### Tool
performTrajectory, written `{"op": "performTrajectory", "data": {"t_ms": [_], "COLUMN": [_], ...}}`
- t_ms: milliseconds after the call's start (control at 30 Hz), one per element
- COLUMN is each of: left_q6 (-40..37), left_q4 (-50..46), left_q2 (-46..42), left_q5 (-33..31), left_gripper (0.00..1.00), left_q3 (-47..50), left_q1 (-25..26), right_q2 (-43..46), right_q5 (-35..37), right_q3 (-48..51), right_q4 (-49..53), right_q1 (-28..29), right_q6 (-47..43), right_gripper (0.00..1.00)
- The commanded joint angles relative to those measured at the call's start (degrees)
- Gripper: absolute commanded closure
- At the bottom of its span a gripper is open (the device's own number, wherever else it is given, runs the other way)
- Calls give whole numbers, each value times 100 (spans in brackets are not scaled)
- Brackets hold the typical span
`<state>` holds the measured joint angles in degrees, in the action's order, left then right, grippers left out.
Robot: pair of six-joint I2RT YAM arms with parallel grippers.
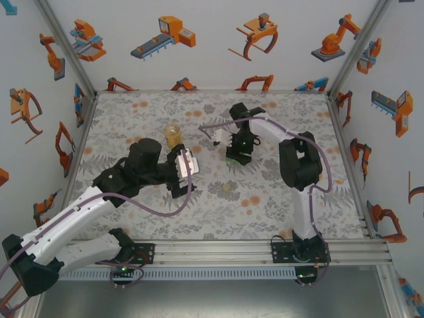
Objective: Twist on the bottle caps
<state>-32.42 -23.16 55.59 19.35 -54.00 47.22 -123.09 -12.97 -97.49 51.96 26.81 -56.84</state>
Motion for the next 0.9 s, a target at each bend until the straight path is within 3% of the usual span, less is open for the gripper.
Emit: {"op": "performTrajectory", "data": {"t_ms": [0,367,867], "left_q6": [-76,-31,-37], "left_q4": [48,225,850], "left_q2": [12,-254,-1135], "left_q5": [152,-42,-1429], "left_gripper": [21,19,20], "left_q3": [-34,92,545], "left_q1": [28,15,-58], "right_q2": [147,937,2539], "right_q5": [-171,-276,-135], "right_q3": [131,586,2494], "right_q4": [-119,60,-67], "right_q1": [0,186,1491], "right_q6": [-32,302,1511], "right_gripper": [45,51,51]}}
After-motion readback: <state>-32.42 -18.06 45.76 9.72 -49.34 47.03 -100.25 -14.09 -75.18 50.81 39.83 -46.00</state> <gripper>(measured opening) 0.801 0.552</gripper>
